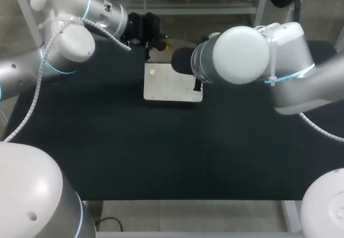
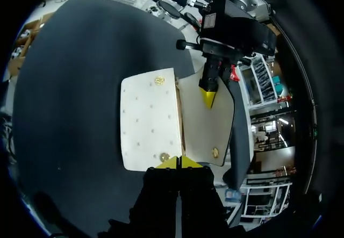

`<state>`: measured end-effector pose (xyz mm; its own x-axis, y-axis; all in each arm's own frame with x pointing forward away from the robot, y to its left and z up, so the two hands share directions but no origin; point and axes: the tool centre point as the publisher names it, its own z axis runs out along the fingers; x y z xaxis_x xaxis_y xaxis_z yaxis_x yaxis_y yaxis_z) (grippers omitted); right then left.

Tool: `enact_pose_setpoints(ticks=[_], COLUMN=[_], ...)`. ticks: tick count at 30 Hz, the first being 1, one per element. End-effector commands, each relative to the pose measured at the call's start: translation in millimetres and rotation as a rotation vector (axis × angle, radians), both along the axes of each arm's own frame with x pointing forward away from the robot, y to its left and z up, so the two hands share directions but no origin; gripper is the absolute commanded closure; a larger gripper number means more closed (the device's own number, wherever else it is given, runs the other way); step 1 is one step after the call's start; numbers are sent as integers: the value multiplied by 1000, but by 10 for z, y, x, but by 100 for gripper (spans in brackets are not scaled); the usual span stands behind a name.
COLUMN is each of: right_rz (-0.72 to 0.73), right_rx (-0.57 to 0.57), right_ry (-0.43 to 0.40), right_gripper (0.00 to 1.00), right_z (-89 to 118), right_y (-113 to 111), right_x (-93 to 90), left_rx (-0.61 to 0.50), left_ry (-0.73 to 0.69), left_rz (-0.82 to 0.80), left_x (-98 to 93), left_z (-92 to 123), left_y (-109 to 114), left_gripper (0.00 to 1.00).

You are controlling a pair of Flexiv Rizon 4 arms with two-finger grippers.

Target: Pick up the bag, open it, inspect its contents, close it, and place it on the opposite side

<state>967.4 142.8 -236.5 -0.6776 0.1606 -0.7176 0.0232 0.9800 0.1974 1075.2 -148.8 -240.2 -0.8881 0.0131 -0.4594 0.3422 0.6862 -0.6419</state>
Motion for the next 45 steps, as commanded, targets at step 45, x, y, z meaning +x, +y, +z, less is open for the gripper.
enact_pose_setpoints(ticks=[45], right_rz=[-16], right_rx=[-100], right_ry=[72], right_gripper=[100], right_z=[-381], right_y=[82], right_x=[702], left_rx=[-42], left_ry=[83], left_rz=[10], left_x=[-206], left_z=[300], left_y=[53], left_gripper=[100])
